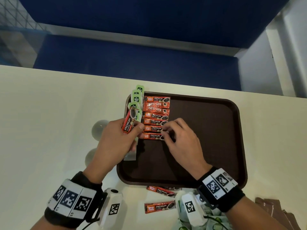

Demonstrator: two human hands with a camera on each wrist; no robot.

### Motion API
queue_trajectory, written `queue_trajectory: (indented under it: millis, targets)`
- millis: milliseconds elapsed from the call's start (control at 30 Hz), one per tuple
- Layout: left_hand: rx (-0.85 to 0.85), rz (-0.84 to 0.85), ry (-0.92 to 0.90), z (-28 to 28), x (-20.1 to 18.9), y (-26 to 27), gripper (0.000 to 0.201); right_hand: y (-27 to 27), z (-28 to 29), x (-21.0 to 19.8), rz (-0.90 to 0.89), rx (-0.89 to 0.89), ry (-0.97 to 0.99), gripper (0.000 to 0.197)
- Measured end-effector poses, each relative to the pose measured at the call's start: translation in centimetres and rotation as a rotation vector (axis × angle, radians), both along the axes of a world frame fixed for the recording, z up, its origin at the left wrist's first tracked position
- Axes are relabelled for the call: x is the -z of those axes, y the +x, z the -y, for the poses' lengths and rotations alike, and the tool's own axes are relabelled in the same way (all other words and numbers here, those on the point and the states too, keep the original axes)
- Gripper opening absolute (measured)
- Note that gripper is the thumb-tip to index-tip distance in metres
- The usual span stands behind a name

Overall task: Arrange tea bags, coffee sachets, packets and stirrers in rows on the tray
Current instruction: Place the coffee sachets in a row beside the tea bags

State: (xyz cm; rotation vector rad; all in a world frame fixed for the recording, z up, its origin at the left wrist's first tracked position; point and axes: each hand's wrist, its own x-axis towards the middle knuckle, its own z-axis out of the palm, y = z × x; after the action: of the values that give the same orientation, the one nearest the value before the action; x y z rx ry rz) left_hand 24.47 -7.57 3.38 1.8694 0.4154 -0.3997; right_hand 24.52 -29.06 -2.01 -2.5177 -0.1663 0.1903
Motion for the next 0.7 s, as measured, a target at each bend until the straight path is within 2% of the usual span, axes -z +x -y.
queue_trajectory:
  millis: [100,200,267,367,433,567,633,700]
  targets:
    - [0.132,-0.099,-0.106,0.5,0.3,0.4,0.021,1.3,0.4,-1.2,-0.068,0.114,0.339,0.007]
    - [0.304,-0.144,-0.106,1.5,0.3,0.6,0.03,2.5,0.3,-3.9,-0.333,0.126,0.661,0.016]
    - [0.391,-0.151,-0.101,2.1,0.1,0.6,0.035,2.8,0.2,-5.0,-0.389,0.064,0.702,0.021]
    - [0.423,-0.156,-0.176,2.6,0.0,0.3,0.03,3.1,0.1,-5.5,-0.348,0.024,0.624,0.013]
    - [0.37,-0.144,-0.244,2.5,-0.1,0.2,0.026,3.2,0.6,-5.2,-0.343,0.064,0.625,0.009]
    - [0.071,-0.061,-0.244,1.7,0.2,-0.2,0.026,3.0,1.9,-4.9,-0.438,0.275,0.724,0.011]
    - [-0.04,-0.019,-0.194,1.4,0.5,-0.2,0.027,2.5,2.4,-4.4,-0.523,0.273,0.717,0.012]
    - [-0.058,-0.032,-0.168,1.3,0.7,-0.3,0.027,1.9,2.5,-3.9,-0.574,0.267,0.752,0.014]
